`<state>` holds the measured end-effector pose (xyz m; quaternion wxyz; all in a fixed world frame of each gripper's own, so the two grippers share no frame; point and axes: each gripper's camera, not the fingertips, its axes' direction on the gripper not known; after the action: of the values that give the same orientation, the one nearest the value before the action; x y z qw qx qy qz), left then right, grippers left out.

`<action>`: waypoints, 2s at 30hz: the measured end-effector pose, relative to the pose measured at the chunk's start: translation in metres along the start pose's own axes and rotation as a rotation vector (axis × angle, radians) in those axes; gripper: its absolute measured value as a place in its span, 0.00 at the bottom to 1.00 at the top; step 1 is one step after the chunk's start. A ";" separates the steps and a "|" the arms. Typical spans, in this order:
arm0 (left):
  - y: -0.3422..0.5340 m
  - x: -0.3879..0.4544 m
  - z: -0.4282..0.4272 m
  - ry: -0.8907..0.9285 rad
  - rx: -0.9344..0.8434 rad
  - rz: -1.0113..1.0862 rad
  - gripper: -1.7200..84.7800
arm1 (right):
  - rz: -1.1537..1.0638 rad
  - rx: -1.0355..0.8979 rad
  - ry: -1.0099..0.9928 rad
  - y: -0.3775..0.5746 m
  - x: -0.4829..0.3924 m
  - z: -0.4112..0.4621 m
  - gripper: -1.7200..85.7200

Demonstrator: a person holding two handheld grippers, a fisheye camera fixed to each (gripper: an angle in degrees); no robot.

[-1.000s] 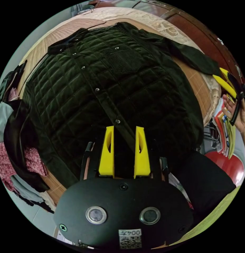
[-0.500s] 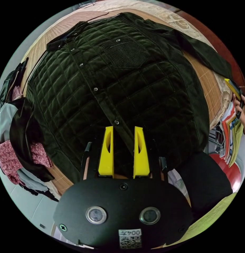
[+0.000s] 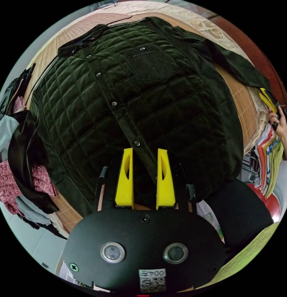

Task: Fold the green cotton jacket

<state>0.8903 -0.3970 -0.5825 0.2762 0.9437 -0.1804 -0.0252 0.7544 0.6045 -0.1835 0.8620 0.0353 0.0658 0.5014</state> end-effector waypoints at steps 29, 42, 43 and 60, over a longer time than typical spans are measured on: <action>0.037 -0.080 -0.051 0.160 0.106 -0.133 0.12 | -0.197 0.125 -0.158 0.033 -0.141 0.012 0.04; 0.139 -0.164 -0.085 0.414 0.270 -0.264 0.13 | -1.093 -0.131 -0.044 0.246 -0.526 0.186 0.05; 0.151 -0.171 -0.084 0.416 0.271 -0.276 0.13 | -1.154 -0.171 -0.018 0.277 -0.541 0.220 0.06; 0.257 -0.224 -0.085 0.462 0.314 -0.351 0.13 | -1.136 -0.767 0.602 0.475 -0.425 0.482 0.15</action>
<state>0.6100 -0.4750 -0.3864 0.1523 0.9722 0.0509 0.1706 0.2103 0.4728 0.3869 0.8848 -0.4458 0.1276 -0.0454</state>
